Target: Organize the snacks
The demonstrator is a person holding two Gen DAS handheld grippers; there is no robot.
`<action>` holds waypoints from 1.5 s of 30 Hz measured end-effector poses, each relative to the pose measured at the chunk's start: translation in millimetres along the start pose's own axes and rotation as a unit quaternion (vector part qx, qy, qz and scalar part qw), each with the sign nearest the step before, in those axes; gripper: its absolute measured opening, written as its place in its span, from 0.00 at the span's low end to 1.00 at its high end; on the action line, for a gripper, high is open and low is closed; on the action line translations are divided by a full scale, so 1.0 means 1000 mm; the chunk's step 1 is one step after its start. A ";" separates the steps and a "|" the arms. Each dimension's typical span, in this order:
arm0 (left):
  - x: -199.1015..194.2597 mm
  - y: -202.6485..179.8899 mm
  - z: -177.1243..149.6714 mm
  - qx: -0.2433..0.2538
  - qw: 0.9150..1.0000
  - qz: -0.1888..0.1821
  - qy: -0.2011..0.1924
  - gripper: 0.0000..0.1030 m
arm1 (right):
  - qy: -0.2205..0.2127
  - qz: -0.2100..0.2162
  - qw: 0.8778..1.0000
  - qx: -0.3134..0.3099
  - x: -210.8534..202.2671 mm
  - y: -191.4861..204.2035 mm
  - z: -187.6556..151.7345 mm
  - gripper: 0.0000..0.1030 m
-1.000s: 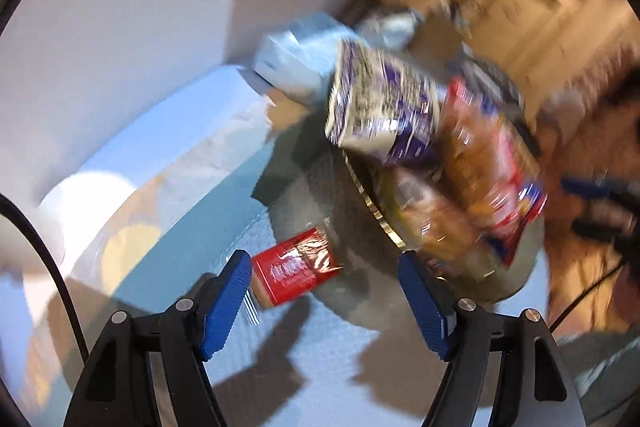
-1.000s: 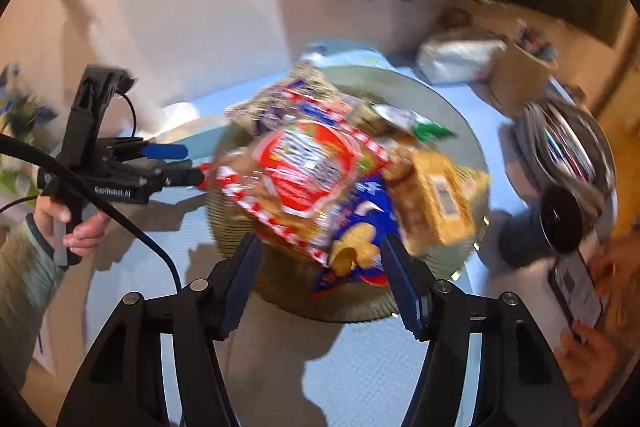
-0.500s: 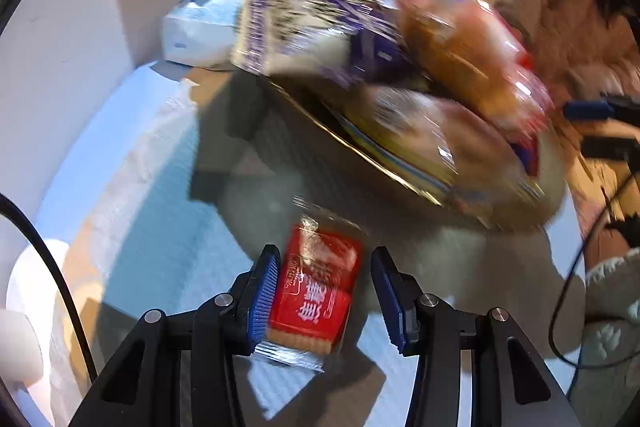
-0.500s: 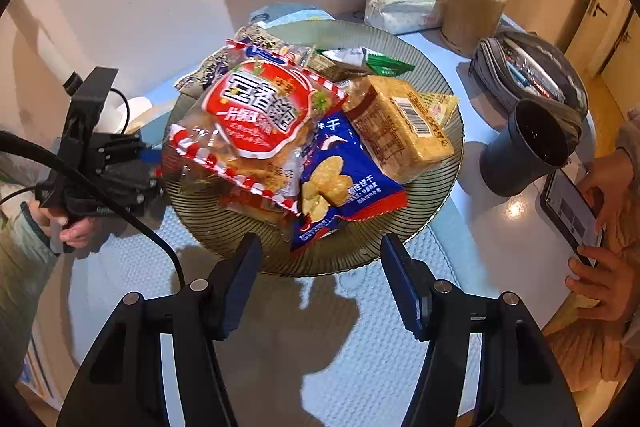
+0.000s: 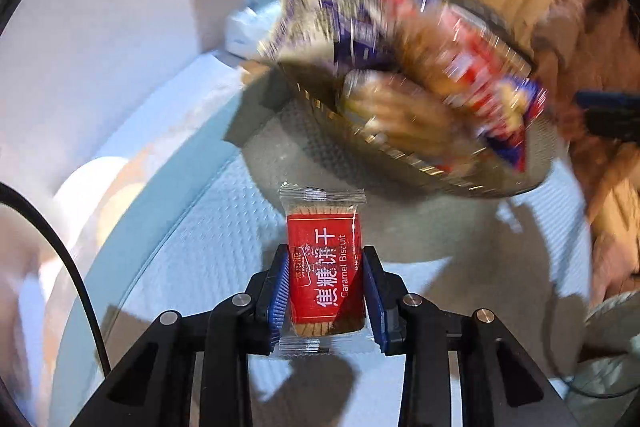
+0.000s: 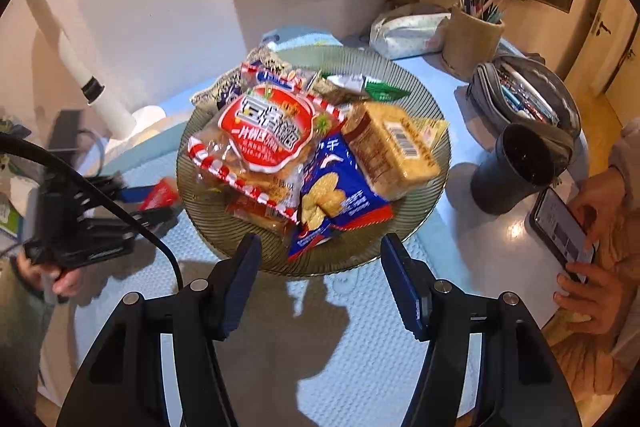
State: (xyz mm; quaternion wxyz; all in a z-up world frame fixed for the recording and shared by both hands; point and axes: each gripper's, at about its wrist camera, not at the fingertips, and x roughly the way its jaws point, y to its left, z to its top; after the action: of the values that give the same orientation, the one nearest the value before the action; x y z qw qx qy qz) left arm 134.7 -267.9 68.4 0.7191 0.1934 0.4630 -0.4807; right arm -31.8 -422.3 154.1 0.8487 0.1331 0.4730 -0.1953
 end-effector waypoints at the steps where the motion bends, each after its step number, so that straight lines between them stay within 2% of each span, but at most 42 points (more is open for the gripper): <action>1: -0.015 -0.003 -0.003 -0.017 1.000 0.000 -0.012 0.32 | 0.000 0.004 1.000 0.001 -0.001 -0.002 0.002 0.59; 4: -0.050 -0.018 0.001 -0.045 0.998 -0.008 -0.044 0.32 | -0.002 0.017 1.000 0.000 -0.002 -0.008 0.006 0.59; 6: -0.067 -0.031 0.006 -0.044 0.997 -0.012 -0.065 0.32 | -0.004 0.026 1.000 -0.001 -0.004 -0.012 0.009 0.59; 10: -0.080 -0.051 0.052 -0.034 0.993 -0.025 -0.114 0.32 | -0.005 0.039 0.999 -0.006 -0.006 -0.020 0.015 0.59; 14: -0.070 -0.056 0.110 -0.027 0.988 -0.065 -0.135 0.32 | 0.004 0.055 0.998 -0.006 -0.007 -0.030 0.013 0.59; 17: -0.043 -0.074 0.145 -0.011 0.990 -0.054 -0.132 0.32 | 0.012 0.058 0.998 -0.012 -0.006 -0.036 0.011 0.59; 19: -0.024 -0.078 0.160 -0.020 0.991 -0.054 -0.122 0.32 | 0.013 0.061 0.998 -0.012 -0.005 -0.040 0.011 0.59; 21: -0.009 -0.077 0.172 -0.031 0.992 -0.056 -0.108 0.48 | 0.015 0.065 0.998 -0.010 -0.004 -0.045 0.012 0.59; 22: -0.007 -0.076 0.174 -0.034 0.992 -0.056 -0.107 0.63 | 0.017 0.068 0.998 -0.008 -0.002 -0.048 0.013 0.59; 23: -0.009 -0.075 0.173 -0.037 0.992 -0.052 -0.113 0.66 | 0.019 0.070 0.997 -0.007 -0.001 -0.048 0.013 0.59; 28: -0.035 -0.061 0.141 -0.076 0.991 -0.012 -0.112 0.67 | 0.023 0.091 0.996 -0.013 0.001 -0.042 0.016 0.59; 30: -0.047 -0.053 0.124 -0.105 0.988 0.006 -0.112 0.73 | 0.024 0.100 0.994 -0.019 0.002 -0.034 0.016 0.59; 31: -0.057 -0.049 0.111 -0.125 0.985 0.025 -0.115 0.80 | 0.024 0.106 0.994 -0.025 0.001 -0.028 0.016 0.59; 34: -0.079 -0.042 0.078 -0.157 0.978 0.073 -0.114 0.83 | 0.023 0.123 0.991 -0.054 -0.002 -0.002 0.014 0.59; 38: -0.109 -0.029 0.025 -0.209 0.963 0.145 -0.095 0.83 | 0.024 0.146 0.984 -0.098 -0.008 0.040 0.007 0.59; 40: -0.129 -0.022 -0.005 -0.239 0.948 0.190 -0.091 0.83 | 0.026 0.160 0.980 -0.118 -0.011 0.064 0.003 0.59; 41: -0.135 -0.020 -0.013 -0.249 0.943 0.200 -0.091 0.83 | 0.027 0.165 0.978 -0.127 -0.011 0.072 0.003 0.59; 42: -0.147 -0.017 -0.029 -0.266 0.935 0.219 -0.090 0.83 | 0.028 0.169 0.975 -0.137 -0.013 0.083 0.000 0.60; 45: -0.167 -0.012 -0.058 -0.294 0.916 0.260 -0.085 0.83 | 0.032 0.177 0.970 -0.166 -0.017 0.115 -0.011 0.60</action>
State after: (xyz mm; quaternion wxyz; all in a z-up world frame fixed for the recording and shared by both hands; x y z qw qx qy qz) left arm 77.8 -145.5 184.0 0.8797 0.0453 0.4543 -0.1331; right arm 4.2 -312.4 168.1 0.8644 0.0784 0.4948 0.0433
